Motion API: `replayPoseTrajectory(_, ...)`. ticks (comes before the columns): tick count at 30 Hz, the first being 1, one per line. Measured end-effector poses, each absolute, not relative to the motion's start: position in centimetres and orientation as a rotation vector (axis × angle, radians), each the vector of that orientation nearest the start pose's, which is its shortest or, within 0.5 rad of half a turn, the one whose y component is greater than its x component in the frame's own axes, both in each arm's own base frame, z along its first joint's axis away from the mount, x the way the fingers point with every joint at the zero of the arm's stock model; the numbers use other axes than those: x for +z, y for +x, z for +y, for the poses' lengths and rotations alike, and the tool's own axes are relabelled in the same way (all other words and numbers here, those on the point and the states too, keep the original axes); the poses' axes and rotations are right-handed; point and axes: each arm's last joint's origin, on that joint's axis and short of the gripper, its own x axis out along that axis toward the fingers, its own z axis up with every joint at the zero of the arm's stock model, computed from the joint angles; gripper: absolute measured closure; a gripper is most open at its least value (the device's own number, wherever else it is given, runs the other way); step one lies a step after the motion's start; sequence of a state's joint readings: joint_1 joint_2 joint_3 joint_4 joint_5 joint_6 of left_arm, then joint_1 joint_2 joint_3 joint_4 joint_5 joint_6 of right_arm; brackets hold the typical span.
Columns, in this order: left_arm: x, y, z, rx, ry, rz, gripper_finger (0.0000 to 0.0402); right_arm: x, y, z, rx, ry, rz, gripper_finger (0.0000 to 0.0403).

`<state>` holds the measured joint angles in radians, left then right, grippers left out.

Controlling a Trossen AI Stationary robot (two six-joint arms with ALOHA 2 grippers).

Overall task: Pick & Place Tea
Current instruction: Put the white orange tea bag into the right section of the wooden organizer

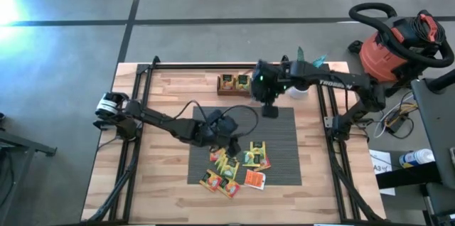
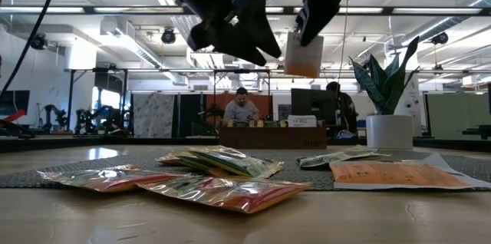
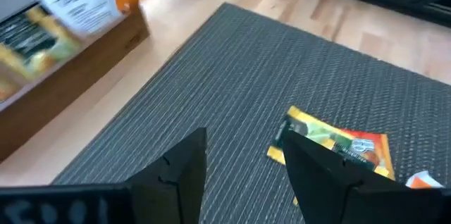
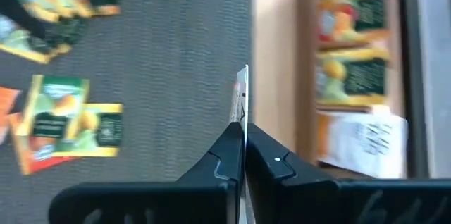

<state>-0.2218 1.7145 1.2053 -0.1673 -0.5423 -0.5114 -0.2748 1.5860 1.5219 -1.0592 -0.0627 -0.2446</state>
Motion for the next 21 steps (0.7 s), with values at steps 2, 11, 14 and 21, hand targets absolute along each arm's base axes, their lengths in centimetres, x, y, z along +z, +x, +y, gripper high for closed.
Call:
replayPoseTrajectory(2,24.0,36.5,-7.5,0.481,-0.253,0.511,0.0220,32.5,29.8,-10.1,-0.078,-0.031,1.123,0.0394)
replayPoseTrajectory(11,25.4,35.2,-7.9,0.520,-0.296,0.446,0.0220,29.9,28.8,-16.4,-0.090,0.001,1.190,0.0394)
replayPoseTrajectory(14,25.4,34.5,-7.1,0.570,-0.318,0.426,0.0220,28.4,29.6,-17.2,-0.060,-0.005,1.217,0.0394)
replayPoseTrajectory(21,25.6,32.9,-6.2,0.597,-0.353,0.409,0.0220,25.8,31.2,-19.0,-0.086,-0.099,1.264,0.0394)
